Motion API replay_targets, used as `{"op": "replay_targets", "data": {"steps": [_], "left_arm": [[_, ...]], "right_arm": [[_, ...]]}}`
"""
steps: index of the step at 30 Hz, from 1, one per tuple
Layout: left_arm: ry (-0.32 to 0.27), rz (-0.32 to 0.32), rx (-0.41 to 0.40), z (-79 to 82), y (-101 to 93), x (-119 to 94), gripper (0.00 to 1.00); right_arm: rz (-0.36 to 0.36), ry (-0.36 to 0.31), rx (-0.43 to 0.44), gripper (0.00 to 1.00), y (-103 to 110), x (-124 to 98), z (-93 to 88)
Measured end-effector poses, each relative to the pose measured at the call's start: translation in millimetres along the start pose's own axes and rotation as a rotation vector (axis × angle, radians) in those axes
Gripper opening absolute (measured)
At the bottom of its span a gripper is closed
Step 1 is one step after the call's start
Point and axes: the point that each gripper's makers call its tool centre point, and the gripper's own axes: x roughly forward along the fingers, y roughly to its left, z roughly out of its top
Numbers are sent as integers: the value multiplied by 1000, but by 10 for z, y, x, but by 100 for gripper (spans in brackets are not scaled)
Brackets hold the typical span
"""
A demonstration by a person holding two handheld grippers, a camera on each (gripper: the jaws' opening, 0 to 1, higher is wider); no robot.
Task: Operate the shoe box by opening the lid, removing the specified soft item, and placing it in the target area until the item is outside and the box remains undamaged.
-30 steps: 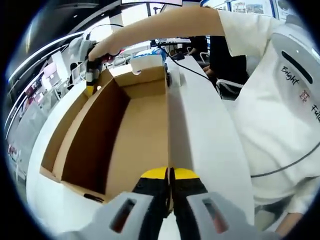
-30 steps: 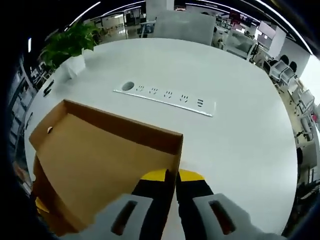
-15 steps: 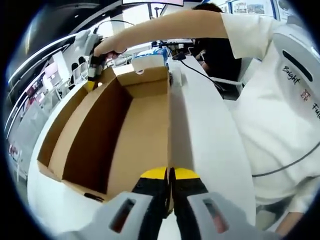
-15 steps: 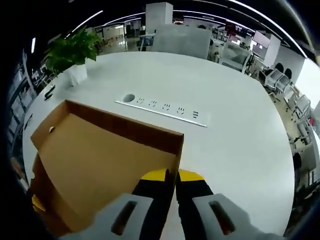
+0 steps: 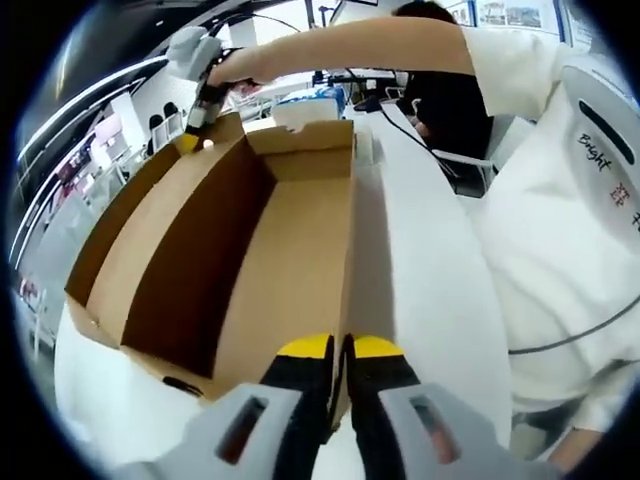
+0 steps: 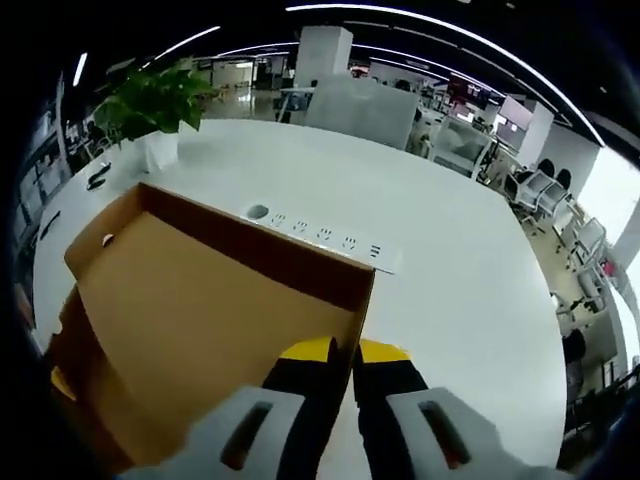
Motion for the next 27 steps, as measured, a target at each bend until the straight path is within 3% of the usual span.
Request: {"op": "replay_targets", "data": {"steps": [12, 25, 27], "left_arm": [[9, 20, -17, -27, 19, -16, 5], [35, 27, -12, -33, 31, -2, 5], [36, 25, -13, -35, 30, -2, 5]], "right_arm": [[-23, -143, -15, 5, -67, -190, 231], [-42, -284, -22, 5, -114, -480, 293], [-64, -288, -55, 6, -119, -493, 280]]}}
